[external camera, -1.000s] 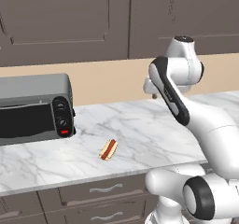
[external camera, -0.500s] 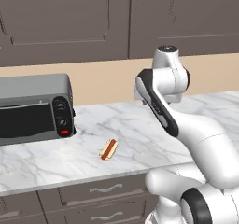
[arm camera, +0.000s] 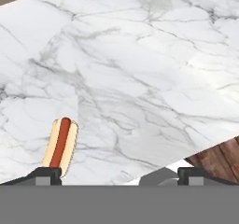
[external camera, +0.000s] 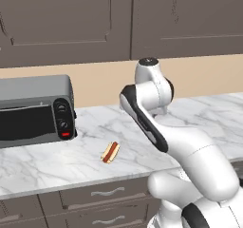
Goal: Store the hot dog in the freezer for long-term storage. Close the freezer door after placing the cooked food.
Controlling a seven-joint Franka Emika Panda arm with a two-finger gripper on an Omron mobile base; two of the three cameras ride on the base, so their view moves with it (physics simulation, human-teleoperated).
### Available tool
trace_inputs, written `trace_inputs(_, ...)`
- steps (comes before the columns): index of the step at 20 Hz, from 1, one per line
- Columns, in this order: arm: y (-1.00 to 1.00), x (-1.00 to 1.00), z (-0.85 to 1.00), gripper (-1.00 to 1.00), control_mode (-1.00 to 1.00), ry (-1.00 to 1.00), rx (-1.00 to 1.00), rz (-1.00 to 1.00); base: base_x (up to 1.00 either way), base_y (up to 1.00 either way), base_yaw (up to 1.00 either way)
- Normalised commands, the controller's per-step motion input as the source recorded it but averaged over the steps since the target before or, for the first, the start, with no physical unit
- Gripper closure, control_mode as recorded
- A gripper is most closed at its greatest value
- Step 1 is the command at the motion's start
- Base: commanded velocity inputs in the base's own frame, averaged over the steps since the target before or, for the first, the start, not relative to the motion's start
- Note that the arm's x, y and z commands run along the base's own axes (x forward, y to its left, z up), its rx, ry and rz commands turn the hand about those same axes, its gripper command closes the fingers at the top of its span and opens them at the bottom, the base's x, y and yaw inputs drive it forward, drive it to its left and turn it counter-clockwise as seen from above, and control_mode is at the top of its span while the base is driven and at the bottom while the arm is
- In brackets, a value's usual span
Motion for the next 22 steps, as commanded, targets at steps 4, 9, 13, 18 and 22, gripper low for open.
trace_inputs(4,0.64,0.0,-0.37,-1.0,-1.0,0.01,0.0,0.0,0.0,0.0,0.0)
trace_inputs(9,0.55,-0.01,-0.36,-1.0,-1.0,0.0,0.0,0.0,0.0,0.0,0.0)
trace_inputs(13,0.42,0.0,-0.32,-1.0,-1.0,0.0,0.0,0.0,0.0,0.0,0.0)
trace_inputs(18,0.3,0.01,-0.39,-1.0,-1.0,-0.03,0.0,0.0,0.0,0.0,0.0)
trace_inputs(22,0.17,0.0,-0.41,-1.0,-1.0,0.0,0.0,0.0,0.0,0.0,0.0)
